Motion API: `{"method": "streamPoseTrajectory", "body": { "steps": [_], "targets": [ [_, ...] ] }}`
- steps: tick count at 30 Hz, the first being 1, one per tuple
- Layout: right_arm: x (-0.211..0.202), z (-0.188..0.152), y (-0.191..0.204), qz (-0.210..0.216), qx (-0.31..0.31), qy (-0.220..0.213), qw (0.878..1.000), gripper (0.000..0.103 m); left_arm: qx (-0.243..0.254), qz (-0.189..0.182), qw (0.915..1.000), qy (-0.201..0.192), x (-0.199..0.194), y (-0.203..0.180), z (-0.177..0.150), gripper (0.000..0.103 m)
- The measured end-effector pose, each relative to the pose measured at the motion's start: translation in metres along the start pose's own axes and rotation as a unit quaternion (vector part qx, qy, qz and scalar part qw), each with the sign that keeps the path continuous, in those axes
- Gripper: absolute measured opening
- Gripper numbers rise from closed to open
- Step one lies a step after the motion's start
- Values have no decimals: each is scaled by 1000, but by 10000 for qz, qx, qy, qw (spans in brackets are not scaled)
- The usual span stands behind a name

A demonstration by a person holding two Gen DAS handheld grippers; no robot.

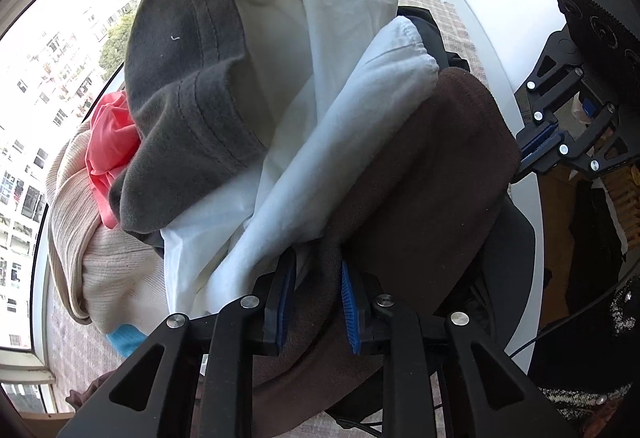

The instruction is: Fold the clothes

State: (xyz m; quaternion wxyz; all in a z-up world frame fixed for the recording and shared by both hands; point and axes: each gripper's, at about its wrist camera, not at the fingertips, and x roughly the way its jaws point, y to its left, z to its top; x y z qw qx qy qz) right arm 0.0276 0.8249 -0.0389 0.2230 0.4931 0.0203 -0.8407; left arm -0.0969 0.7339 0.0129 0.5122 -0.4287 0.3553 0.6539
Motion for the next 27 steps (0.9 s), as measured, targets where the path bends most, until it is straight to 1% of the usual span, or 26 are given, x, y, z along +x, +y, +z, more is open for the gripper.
{"method": "streamPoseTrajectory", "body": {
  "steps": [1,3,4,7,8,12,14,15,16,17,18,20,21,22,24,27],
  "targets": [
    [-4,0,-3,26,46,-20,10000,32,13,39,10000,5,-1,-1,-2,23],
    [-14,1,-16,-100,286,-348,9989,47,16,115,9999,7,-5,-1,-7,27],
    [-17,3,-22,-131,451,-526,9975,48,1,161,9999,11,-8,-1,-10,27],
    [-18,11,-43,106,864,-970,9915,48,-29,246,9997,-60,-21,-4,-18,27],
    [-15,15,-47,150,950,-1050,9898,48,-29,266,9996,-92,-26,-6,-21,27],
    [8,30,-58,361,1052,-1039,9883,48,-78,174,9995,-269,-49,-13,-30,27],
    [19,34,-62,593,1140,-1016,9865,48,-301,-40,9988,-397,-58,-12,-34,27],
    [23,35,-63,688,1188,-987,9856,44,-484,-198,9976,-450,-60,-11,-36,27],
    [25,34,-60,691,1166,-957,9861,21,-667,-356,9959,-503,-63,-9,-38,27],
    [24,33,-55,636,1086,-936,9876,9,-796,-452,9943,-545,-65,-10,-39,27],
    [21,31,-48,585,991,-966,9886,4,-894,-513,9930,-580,-66,-12,-41,27],
    [7,26,-31,490,775,-1110,9896,4,-1039,-642,9904,-646,-63,-5,-37,27],
    [2,24,-23,353,699,-1167,9901,4,-1125,-729,9886,-682,-63,-5,-39,28],
    [-2,22,-15,144,648,-1212,9904,4,-1246,-857,9860,-699,-64,-6,-40,33],
    [-8,18,0,-222,573,-1314,9894,4,-1490,-1184,9791,-718,-62,-6,-33,34],
    [-11,11,19,-541,521,-1452,9866,4,-1937,-1475,9671,-741,-52,4,-3,36]
  ]
}}
